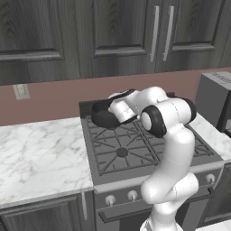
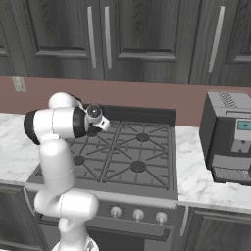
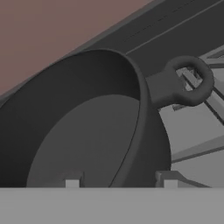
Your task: Move the pot and pan from the stove into the sink.
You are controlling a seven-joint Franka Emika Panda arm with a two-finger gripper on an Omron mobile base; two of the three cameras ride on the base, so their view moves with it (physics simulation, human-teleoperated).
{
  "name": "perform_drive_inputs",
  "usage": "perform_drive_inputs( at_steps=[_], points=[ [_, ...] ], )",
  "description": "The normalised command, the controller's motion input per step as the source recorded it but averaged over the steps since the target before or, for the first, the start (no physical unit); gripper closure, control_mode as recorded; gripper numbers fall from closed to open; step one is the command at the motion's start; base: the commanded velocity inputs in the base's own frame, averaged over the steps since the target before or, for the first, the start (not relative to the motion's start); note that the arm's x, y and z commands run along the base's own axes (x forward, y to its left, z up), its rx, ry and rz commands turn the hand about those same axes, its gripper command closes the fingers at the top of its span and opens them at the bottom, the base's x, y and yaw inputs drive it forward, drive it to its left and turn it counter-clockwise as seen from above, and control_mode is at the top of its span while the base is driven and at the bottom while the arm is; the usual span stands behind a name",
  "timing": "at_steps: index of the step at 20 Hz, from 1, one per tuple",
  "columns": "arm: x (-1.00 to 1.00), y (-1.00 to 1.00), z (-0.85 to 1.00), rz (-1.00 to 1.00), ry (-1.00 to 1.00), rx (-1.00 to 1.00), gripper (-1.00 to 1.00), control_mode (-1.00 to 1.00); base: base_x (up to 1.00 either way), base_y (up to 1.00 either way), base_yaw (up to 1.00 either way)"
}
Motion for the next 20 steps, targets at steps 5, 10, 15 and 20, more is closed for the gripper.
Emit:
perform_drive_inputs(
  at_steps=[5, 10, 15, 20],
  points=[
    [0.00, -0.02, 0.52, -0.05, 0.00, 0.04, 1.00, -1.00, 0.00, 0.00, 0.00],
    [-0.02, -0.02, 0.57, -0.04, 0.01, 0.02, 1.00, -1.00, 0.00, 0.00, 0.00],
    [-0.14, -0.05, 0.65, -0.04, 0.06, 0.02, 1.00, -1.00, 0.00, 0.00, 0.00],
    [-0.72, -0.22, 0.41, 0.00, 0.01, 0.02, 1.00, -1.00, 0.00, 0.00, 0.00]
  ],
)
